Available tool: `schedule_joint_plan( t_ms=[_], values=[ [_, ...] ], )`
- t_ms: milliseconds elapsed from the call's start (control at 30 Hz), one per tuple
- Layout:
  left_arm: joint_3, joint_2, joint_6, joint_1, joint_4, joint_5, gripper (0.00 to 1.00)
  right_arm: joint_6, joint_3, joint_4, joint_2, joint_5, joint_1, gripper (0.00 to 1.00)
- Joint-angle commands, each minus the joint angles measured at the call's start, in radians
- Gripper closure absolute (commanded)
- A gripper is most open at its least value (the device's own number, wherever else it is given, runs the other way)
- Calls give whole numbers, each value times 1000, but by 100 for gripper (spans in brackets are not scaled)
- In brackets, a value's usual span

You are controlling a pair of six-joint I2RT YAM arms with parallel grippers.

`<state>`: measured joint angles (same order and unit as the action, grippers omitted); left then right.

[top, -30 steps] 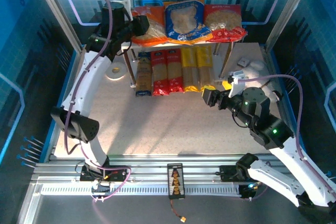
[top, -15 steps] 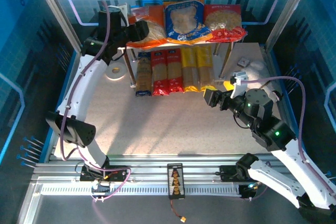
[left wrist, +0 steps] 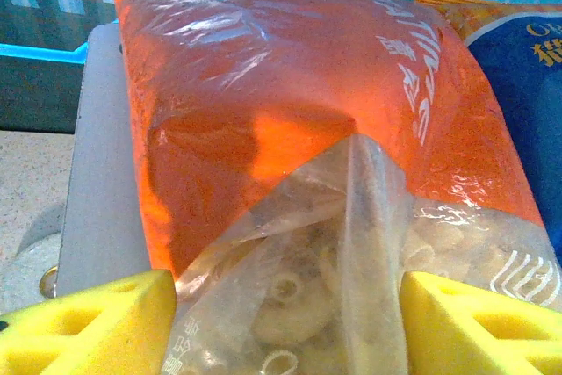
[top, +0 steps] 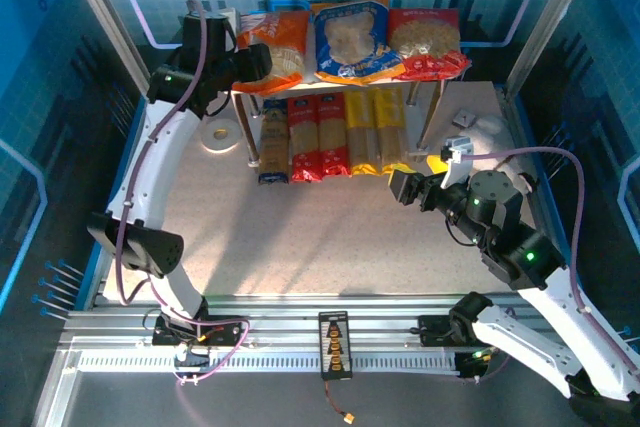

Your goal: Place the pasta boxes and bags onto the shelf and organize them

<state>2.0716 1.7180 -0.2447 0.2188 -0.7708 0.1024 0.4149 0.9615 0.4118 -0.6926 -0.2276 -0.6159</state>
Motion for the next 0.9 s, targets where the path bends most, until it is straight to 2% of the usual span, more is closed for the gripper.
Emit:
schedule_joint_plan(
  t_ms=[0,200,367,567,767,867],
  values=[
    [3,-20,-5,-16,-52,-38,31,19,20,7,15,1,3,13],
    [-23,-112,-45,6,49,-119,32,26,18,0,9,8,2,13],
    [-65,-159,-28,66,91,-109,35,33,15,-7,4,22,1,13],
    [-86,-131,10,125,45,-102,56,38,16,-6,10,24,1,14],
    [-82,-69,29,167,22,-115,67,41,15,-3,15,27,2,14],
    [-41,-11,60,195,-41,-99,71,40,18,4,18,27,1,14]
  ],
)
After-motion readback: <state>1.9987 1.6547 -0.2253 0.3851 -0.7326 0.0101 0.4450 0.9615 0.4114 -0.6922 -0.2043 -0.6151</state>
